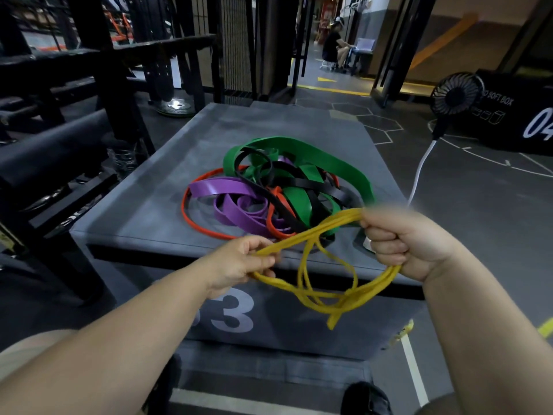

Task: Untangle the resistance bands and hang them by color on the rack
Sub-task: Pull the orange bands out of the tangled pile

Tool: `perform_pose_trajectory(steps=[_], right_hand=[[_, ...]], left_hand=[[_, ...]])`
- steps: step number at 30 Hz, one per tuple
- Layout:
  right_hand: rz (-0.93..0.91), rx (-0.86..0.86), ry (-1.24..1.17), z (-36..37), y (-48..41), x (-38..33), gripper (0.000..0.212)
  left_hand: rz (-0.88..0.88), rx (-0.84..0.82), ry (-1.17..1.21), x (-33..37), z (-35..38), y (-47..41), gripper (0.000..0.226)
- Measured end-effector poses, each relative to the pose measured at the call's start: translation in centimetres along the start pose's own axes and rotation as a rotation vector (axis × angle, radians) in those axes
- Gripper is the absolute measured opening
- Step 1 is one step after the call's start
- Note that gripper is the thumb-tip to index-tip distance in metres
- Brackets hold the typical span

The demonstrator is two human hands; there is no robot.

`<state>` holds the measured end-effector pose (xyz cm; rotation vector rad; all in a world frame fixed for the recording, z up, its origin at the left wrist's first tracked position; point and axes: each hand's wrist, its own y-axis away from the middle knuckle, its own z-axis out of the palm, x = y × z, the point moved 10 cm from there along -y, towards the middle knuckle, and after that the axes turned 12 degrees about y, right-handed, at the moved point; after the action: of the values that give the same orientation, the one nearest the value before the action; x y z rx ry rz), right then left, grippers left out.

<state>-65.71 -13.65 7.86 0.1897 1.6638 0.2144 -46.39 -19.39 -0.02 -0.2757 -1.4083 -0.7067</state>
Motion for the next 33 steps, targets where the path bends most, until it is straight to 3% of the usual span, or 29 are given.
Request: perform_pose_trajectory(steps=[3,6,8,14,22,27,33], right_hand=[[-0.008,0.029,0.01,-0.3,-0.1,0.0,0.021],[-0.008,0.028,0.006,-0.4,-0.2,0.1,0.02],[-0.015,0.029,-0.022,-0.5,-0.2,0.0,0.023],[-0.081,0.13,-0.089,-1.9,-0.1,-1.0,0.019],[-0.113,0.126,-0.08,-1.6,0.4,-2.0,0.023],[-0.082,-0.029,0.059,1.0,0.7,-1.8,0.025],[-0.059,-0.263,0.21,5.2,0.6,-0.4,0.022]], left_hand=[[-0.059,0.089,0.381,-0.5,-0.3,-0.2,0.014],[-0.114,0.002,0.456,-0.7,0.5,0.0,0.014],[-0.11,-0.033,0.385,-0.7,0.8,0.0,0.013],[0.016,-0.068,-0.229,-0.7,0.8,-0.2,0.017],[0.008,-0.115,-0.271,-2.0,0.6,-0.7,0.018],[-0.007,-0.07,-0.36,-2.2,0.5,-0.7,0.058],[0.247,-0.053,-0.3,2.5,2.6,0.2,0.084]])
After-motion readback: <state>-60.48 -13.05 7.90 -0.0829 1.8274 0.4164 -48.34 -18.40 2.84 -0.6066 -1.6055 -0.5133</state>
